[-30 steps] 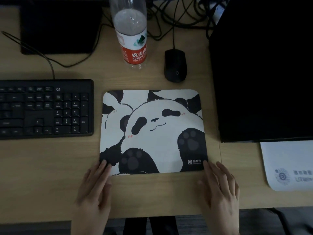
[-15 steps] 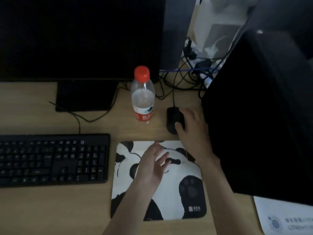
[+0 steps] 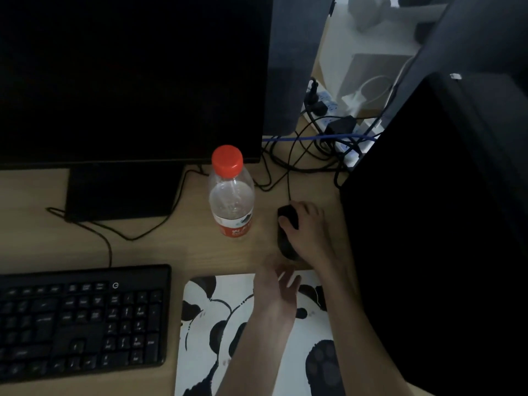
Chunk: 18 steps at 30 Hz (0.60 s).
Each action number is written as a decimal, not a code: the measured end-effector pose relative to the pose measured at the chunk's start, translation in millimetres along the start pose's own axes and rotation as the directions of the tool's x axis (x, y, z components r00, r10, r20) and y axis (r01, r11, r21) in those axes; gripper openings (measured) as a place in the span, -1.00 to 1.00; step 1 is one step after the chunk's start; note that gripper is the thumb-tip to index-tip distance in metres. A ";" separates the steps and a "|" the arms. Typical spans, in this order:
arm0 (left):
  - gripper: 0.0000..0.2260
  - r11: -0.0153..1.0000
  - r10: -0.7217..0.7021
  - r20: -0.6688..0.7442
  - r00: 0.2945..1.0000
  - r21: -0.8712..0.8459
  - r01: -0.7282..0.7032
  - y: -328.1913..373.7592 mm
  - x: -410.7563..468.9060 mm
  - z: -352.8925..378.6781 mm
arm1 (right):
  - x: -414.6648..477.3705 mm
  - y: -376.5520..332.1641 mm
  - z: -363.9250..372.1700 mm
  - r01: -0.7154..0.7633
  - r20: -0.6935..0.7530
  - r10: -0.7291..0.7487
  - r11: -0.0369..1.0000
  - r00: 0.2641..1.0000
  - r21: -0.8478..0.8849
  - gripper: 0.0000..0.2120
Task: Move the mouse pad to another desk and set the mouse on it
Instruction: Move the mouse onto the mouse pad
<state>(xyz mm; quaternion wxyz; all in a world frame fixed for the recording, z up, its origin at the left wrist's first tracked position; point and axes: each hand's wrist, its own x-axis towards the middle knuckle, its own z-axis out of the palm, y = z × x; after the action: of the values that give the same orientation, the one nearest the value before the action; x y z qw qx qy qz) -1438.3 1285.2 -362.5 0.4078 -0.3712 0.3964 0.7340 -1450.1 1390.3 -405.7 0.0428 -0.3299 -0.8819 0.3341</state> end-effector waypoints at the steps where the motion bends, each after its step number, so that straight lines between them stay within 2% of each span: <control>1: -0.73 1.000 0.005 0.000 1.000 -0.003 -0.005 -0.9 1.1 2.2 | 0.1 0.6 1.1 0.002 -0.016 -0.001 1.000 1.000 0.026 -0.61; 6: -0.76 0.999 0.044 0.030 0.999 -0.024 -0.043 1.7 1.3 7.1 | -2.4 1.7 0.8 0.021 -0.049 -0.016 0.994 0.999 0.108 -0.68; 11: -0.78 0.995 0.099 0.067 0.993 0.021 -0.100 -0.6 -16.1 -2.4 | -17.6 -8.6 -7.8 0.037 -0.081 -0.029 0.994 0.996 0.100 -0.67; 14: -0.87 0.987 0.115 0.107 0.988 0.102 -0.126 -5.7 -37.6 -15.9 | -41.9 -16.0 -14.8 0.067 -0.121 -0.056 0.994 0.991 0.091 -0.66; 18: -0.82 0.944 0.186 0.188 0.964 0.237 -0.228 -19.2 -67.5 -48.0 | -84.6 -18.6 -14.9 0.061 -0.084 -0.053 0.994 0.995 0.096 -0.66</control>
<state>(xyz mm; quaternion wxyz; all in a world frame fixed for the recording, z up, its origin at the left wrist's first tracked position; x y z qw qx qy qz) -1384.1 1229.0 -328.9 0.4037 -0.2105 0.4902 0.7433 -1390.1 1336.6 -370.4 0.1043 -0.3155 -0.8709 0.3622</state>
